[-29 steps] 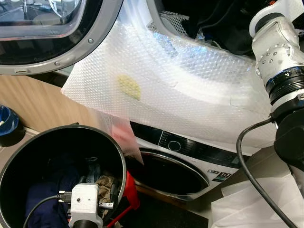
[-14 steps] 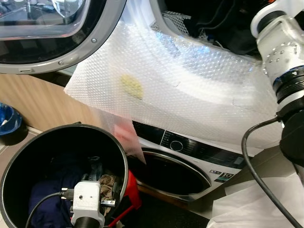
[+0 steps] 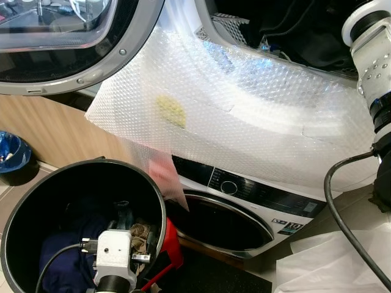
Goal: Clothes washing
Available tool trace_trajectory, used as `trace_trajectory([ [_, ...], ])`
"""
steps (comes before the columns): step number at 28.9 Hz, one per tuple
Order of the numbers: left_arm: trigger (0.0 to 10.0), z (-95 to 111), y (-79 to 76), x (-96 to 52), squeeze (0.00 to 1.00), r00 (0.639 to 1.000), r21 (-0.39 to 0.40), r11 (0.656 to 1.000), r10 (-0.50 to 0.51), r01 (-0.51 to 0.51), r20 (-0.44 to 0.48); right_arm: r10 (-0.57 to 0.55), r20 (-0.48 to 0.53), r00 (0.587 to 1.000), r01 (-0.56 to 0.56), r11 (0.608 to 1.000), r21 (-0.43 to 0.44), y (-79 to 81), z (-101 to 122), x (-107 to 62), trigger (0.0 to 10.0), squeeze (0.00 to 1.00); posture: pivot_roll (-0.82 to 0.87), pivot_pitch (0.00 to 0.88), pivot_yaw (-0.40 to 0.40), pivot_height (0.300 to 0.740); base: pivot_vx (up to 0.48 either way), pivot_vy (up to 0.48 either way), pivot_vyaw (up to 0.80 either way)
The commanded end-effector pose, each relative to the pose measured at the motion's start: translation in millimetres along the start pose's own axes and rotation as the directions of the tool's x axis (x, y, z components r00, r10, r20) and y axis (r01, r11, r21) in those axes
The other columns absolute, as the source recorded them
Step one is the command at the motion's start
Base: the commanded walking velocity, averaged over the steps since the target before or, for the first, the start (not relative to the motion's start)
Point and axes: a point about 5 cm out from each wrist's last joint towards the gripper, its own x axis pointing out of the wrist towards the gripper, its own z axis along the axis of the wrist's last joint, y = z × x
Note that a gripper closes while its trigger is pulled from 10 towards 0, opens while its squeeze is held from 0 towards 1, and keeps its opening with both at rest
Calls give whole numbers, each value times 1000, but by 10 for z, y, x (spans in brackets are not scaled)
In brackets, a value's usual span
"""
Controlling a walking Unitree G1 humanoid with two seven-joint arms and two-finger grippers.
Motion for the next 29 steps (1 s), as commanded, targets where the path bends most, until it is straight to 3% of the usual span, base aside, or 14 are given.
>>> trace_trajectory([
  [1,10000,-142,-70,-33,0,997,-12,999,-37,36,-73,40,0,999,-40,999,-17,13,29,-4,10000,784,145,211,-99,740,0,0,0],
  [2,10000,-143,-67,-29,0,997,-11,999,-38,37,-73,67,-7,998,-67,998,-13,29,12,-5,10000,0,143,209,-97,740,0,0,0],
  [9,10000,-153,-93,-21,0,996,-17,999,-52,51,-73,158,34,987,-159,987,25,51,111,-22,10000,0,130,198,-97,740,0,0,0],
  [18,10000,-158,-111,11,0,996,-21,998,-58,57,-70,125,42,991,-126,992,19,-61,186,-66,10000,0,111,194,-99,740,0,0,0],
  [22,10000,-153,-32,41,0,998,7,1000,-4,5,-59,-9,97,995,10,1000,-1,-136,360,-76,10000,0,97,188,-107,740,0,0,0],
  [26,10000,-145,50,67,0,996,8,997,77,-76,-41,-195,144,970,197,980,-3,-275,536,-118,10000,0,74,177,-125,740,0,0,0],
  [29,10000,-83,155,44,0,990,20,990,141,-141,-3,-201,164,966,206,978,-14,-290,604,-132,10000,0,70,174,-139,740,0,0,0],
])
